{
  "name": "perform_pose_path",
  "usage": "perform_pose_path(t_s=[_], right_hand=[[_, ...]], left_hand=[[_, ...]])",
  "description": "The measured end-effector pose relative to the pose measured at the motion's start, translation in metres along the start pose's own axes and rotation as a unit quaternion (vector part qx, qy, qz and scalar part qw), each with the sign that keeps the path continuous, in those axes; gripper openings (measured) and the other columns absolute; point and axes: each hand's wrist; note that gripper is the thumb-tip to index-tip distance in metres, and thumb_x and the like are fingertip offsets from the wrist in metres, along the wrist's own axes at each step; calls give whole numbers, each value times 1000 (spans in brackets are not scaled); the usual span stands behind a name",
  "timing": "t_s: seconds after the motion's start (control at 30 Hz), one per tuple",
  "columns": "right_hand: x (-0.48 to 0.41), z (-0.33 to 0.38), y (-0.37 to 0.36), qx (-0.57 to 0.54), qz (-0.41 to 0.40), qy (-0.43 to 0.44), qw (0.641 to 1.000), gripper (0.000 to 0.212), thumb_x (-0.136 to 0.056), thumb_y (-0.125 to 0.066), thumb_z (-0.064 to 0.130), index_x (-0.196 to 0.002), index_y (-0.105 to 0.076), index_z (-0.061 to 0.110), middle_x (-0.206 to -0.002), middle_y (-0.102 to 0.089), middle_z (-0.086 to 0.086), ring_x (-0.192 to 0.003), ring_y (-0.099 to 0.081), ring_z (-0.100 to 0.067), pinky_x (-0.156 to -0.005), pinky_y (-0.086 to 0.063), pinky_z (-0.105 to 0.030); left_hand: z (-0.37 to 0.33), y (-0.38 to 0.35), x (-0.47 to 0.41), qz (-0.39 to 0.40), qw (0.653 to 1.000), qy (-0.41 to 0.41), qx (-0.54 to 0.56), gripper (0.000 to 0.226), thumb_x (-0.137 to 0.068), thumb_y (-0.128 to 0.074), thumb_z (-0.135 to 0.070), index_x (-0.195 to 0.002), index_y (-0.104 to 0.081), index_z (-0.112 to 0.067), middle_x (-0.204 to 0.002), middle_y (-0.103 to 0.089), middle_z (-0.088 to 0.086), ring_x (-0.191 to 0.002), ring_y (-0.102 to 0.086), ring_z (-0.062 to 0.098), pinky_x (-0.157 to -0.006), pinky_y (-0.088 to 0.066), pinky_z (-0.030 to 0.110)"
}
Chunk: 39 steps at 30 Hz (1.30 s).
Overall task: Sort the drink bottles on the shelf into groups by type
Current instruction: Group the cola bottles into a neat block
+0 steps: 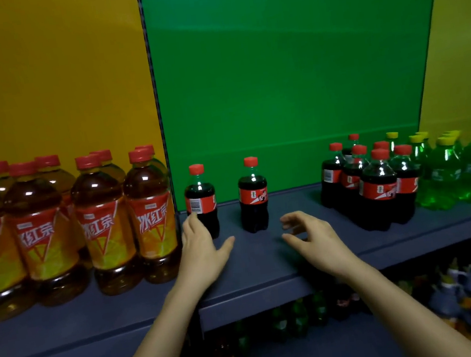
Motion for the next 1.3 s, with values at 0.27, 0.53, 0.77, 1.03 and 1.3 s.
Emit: perform_pose_path(t_s=[0.27,0.53,0.77,1.03,1.3], right_hand=[[-81,-12,-24,-66,58,-30,996,68,-82,-68,25,-138,-31,11,-139,-42,-6,-124,-44,-20,-99,-36,-30],[-119,-30,-45,-127,83,-3,988,70,-70,-79,28,-125,-36,15,-120,-55,0,-111,-52,-15,-90,-41,-25],[-138,-54,-34,-121,56,2,991,70,-72,-77,28,-126,-36,14,-122,-57,-2,-113,-52,-18,-95,-41,-30],[-142,-60,-43,-131,70,21,989,74,-72,-76,32,-128,-30,14,-131,-52,-3,-121,-49,-20,-101,-41,-37],[-132,-57,-31,-122,103,10,987,76,-78,-71,33,-135,-27,11,-138,-42,-4,-128,-41,-20,-101,-35,-30]], left_hand=[[6,-23,-68,-50,992,116,4,100,-73,-76,-26,-139,-8,4,-144,-23,22,-135,-24,35,-110,-24,38],[18,-36,-93,-40,992,93,77,70,-66,-81,-16,-119,-37,-7,-124,-49,11,-114,-49,25,-96,-42,36],[12,-45,-101,41,978,82,190,72,-67,-79,-6,-126,-37,-8,-119,-52,1,-107,-49,11,-93,-40,27],[4,-59,-104,53,980,50,185,71,-74,-74,-8,-132,-33,-12,-117,-48,-7,-112,-46,6,-76,-41,4],[-9,-53,-93,100,984,65,133,82,-79,-69,-12,-142,-18,-13,-144,-36,4,-120,-34,4,-92,-37,12]])
Point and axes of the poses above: each hand's wrist, its own x-axis away from the middle knuckle, its own y-axis out of the back of the hand, z = x × y
